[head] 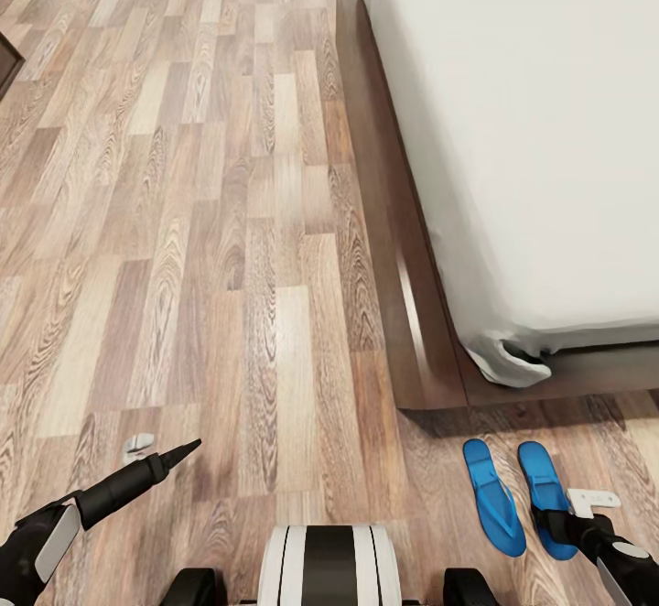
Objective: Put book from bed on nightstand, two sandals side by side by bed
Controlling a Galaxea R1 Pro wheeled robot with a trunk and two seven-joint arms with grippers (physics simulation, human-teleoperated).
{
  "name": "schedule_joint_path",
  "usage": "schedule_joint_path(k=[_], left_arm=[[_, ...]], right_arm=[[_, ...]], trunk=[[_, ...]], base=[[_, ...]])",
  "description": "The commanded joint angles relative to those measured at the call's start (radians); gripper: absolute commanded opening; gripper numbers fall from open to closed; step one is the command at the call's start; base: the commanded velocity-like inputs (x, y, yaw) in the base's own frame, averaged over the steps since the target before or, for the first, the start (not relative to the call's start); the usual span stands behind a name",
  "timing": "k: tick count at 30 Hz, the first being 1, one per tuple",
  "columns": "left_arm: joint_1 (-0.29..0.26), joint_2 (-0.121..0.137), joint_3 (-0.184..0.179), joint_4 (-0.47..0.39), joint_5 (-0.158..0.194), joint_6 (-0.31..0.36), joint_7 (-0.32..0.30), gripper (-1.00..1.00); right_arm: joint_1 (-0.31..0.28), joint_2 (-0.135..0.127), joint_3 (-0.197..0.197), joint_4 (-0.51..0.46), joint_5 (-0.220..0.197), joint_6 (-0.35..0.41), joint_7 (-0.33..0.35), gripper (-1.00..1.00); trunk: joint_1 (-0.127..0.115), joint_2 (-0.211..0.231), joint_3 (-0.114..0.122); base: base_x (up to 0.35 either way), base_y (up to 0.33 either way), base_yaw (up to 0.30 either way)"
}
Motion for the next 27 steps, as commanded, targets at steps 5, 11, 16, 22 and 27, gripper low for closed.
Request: schedule_joint_path(k=[5,11,16,22,27], left_arm=[[0.0,0.0,0.002,0.0,0.005,0.01,-0.002,1.0],[0.0,0.0,0.002,0.001,0.005,0.01,-0.001,1.0],[0.0,0.0,0.002,0.001,0.005,0.01,-0.001,1.0],[0.0,0.0,0.002,0.001,0.005,0.01,-0.001,1.0],[0.0,0.0,0.002,0.002,0.005,0.01,-0.001,1.0]], right_arm=[[0.0,0.001,-0.007,-0.001,0.001,0.003,0.008,-1.0],[0.0,0.001,-0.007,-0.001,0.001,0.003,0.008,-1.0],[0.0,0.001,-0.007,-0.001,0.001,0.003,0.008,-1.0],[0.0,0.001,-0.007,-0.001,0.001,0.003,0.008,-1.0],[0.0,0.001,-0.007,-0.001,0.001,0.003,0.008,-1.0]], trunk=[[0.0,0.0,0.0],[0.0,0.0,0.0],[0.0,0.0,0.0],[0.0,0.0,0.0],[0.0,0.0,0.0]], base=[[0.0,0.0,0.0],[0.113,0.0,0.0],[0.031,0.0,0.0],[0.003,0.0,0.0],[0.0,0.0,0.0]])
